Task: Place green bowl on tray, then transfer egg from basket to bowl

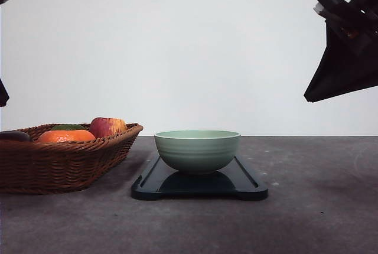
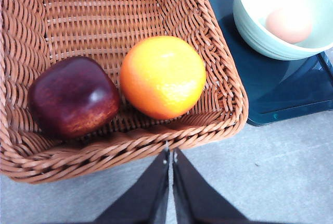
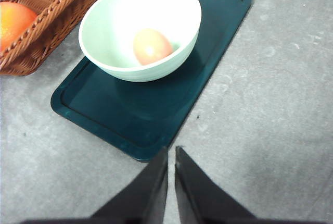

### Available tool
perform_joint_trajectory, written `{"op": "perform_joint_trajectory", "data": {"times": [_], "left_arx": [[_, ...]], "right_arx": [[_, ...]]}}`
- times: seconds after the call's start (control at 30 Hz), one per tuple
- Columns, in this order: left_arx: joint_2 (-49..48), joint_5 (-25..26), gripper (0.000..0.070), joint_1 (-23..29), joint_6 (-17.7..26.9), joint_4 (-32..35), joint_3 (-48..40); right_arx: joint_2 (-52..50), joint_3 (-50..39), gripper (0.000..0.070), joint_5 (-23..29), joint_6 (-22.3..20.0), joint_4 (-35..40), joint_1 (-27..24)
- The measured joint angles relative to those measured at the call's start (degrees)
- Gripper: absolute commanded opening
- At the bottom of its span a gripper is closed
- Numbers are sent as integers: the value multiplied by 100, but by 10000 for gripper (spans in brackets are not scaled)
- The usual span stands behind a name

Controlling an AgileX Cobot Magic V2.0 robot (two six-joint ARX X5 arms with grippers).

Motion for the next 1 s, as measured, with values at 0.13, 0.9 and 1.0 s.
{"op": "perform_joint_trajectory", "data": {"times": [0.13, 0.9, 1.0], "left_arx": [[-79, 0, 0, 3, 2, -21, 0], [-3413, -15, 0, 2038, 1001, 2056, -2713], [-3711, -16, 0, 2178, 1003, 2015, -2973]], "right_arx": [[0, 0, 16, -2, 1, 0, 0], [0, 0, 16, -1, 0, 0, 0], [0, 0, 16, -2, 0, 0, 0]]}}
